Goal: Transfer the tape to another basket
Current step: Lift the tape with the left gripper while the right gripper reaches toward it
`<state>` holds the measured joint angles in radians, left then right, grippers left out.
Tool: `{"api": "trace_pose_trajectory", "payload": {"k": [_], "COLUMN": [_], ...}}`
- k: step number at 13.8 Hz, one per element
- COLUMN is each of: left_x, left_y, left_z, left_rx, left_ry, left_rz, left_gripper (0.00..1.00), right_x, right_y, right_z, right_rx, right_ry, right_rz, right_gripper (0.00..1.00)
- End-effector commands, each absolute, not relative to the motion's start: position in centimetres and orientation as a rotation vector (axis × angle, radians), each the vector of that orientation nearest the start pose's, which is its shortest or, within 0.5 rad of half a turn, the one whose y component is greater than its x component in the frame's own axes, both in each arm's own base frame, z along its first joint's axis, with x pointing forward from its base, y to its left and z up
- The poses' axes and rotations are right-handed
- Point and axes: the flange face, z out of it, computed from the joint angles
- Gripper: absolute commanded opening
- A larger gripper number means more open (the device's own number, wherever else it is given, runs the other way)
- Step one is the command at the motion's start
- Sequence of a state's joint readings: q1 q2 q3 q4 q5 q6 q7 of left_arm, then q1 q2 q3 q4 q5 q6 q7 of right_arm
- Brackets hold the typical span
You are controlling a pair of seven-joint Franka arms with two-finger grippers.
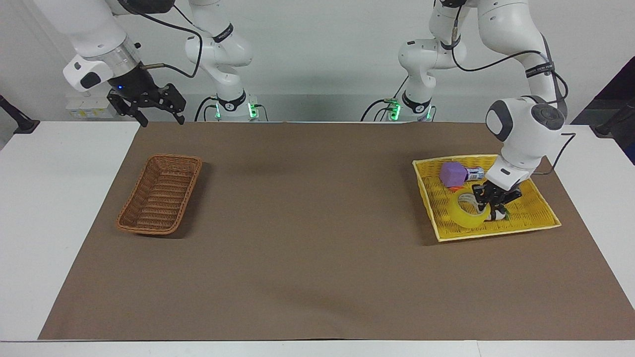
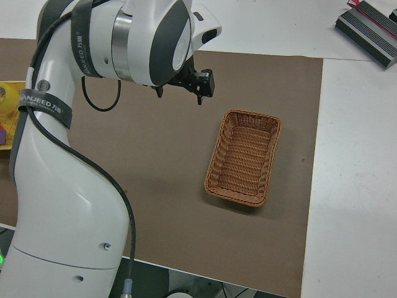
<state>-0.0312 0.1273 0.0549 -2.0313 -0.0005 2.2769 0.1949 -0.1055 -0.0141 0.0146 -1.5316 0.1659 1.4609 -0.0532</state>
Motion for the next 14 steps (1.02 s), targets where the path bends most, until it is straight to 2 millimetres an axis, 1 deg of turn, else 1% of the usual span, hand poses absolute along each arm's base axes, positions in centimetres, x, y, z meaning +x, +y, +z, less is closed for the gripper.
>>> {"api": "trace_pose_trajectory", "payload": {"k": [1,2,3,4,6,7,8,9,10,12,13,14], "left_x": [57.6,57.3,57.1,57.0,56.6,56.3,56.0,55.7,55.2,54.3,53.7,53.0], "left_y": [-0.8,-2.5,-4.5,-5.8,-9.1,-10.8,-12.6,-14.0,-15.5,-18.5,-20.2,-21.9], "left_z": [43.3,43.9,44.1,44.1,44.2,44.3,44.4,44.4,44.5,44.7,44.9,45.0], "left_rx": [-3.117,-3.121,-3.148,-3.177,-3.213,-3.241,-3.267,-3.288,-3.314,-3.334,-3.343,-3.349], "left_ry": [0.321,0.356,0.341,0.286,0.264,0.235,0.213,0.218,0.217,0.191,0.181,0.171], "left_rz": [-0.213,-0.221,-0.227,-0.232,-0.232,-0.229,-0.231,-0.227,-0.218,-0.207,-0.200,-0.192], "left_gripper": [0.00,0.00,0.00,0.00,0.00,0.00,0.00,0.00,0.00,0.00,0.00,0.00], "right_x": [53.0,52.5,52.0,51.8,51.8,51.7,51.6,51.6,51.6,51.6,52.0,52.5], "right_y": [-2.9,-2.3,-2.0,-1.4,-0.4,1.4,2.7,3.3,3.6,5.3,5.8,6.3], "right_z": [64.5,64.1,63.5,62.9,60.9,60.1,59.0,57.4,55.4,51.1,48.8,47.3], "right_rx": [-2.914,-2.910,-2.904,-2.867,-2.818,-2.816,-2.802,-2.763,-2.726,-2.656,-2.591,-2.570], "right_ry": [-0.018,-0.032,-0.040,-0.043,-0.049,-0.096,-0.123,-0.114,-0.102,-0.106,-0.116,-0.148], "right_rz": [0.072,0.086,0.108,0.124,0.173,0.202,0.240,0.273,0.301,0.320,0.301,0.285], "right_gripper": [1.00,1.00,1.00,1.00,1.00,1.00,1.00,1.00,1.00,1.00,1.00,1.00]}}
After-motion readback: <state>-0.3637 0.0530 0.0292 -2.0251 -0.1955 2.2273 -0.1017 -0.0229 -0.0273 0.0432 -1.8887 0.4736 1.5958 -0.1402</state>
